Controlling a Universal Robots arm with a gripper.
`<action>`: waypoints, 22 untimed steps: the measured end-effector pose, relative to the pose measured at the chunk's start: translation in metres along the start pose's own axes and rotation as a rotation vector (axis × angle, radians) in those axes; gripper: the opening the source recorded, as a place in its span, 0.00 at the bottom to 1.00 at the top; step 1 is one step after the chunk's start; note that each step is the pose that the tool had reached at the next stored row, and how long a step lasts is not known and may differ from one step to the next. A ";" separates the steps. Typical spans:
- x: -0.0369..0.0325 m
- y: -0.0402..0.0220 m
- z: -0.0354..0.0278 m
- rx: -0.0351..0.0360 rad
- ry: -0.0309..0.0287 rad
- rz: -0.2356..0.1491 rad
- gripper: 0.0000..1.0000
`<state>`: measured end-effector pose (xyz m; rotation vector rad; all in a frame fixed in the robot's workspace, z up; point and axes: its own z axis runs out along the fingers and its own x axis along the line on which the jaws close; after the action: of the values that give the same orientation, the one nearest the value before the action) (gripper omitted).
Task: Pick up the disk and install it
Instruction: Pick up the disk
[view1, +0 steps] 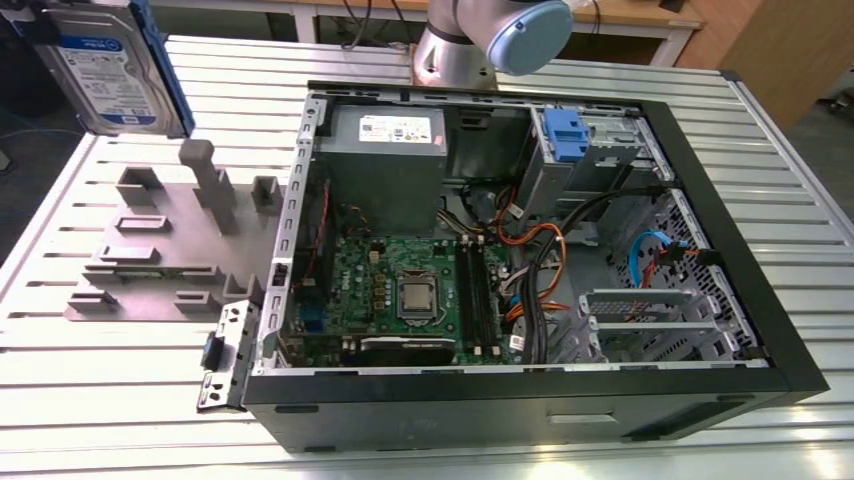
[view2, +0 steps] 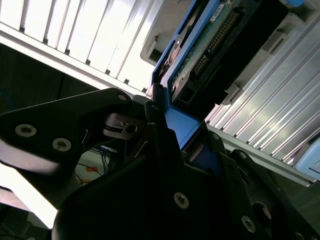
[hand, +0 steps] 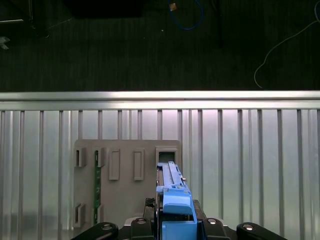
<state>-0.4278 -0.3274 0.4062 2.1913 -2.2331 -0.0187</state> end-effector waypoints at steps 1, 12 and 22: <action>0.0000 0.0000 -0.0004 0.0000 0.0000 0.000 0.36; 0.0000 0.0001 -0.0044 0.0000 0.0000 0.000 0.36; 0.0000 0.0001 -0.0088 0.0001 0.0000 0.000 0.36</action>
<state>-0.4278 -0.3274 0.4150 2.1914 -2.2332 -0.0187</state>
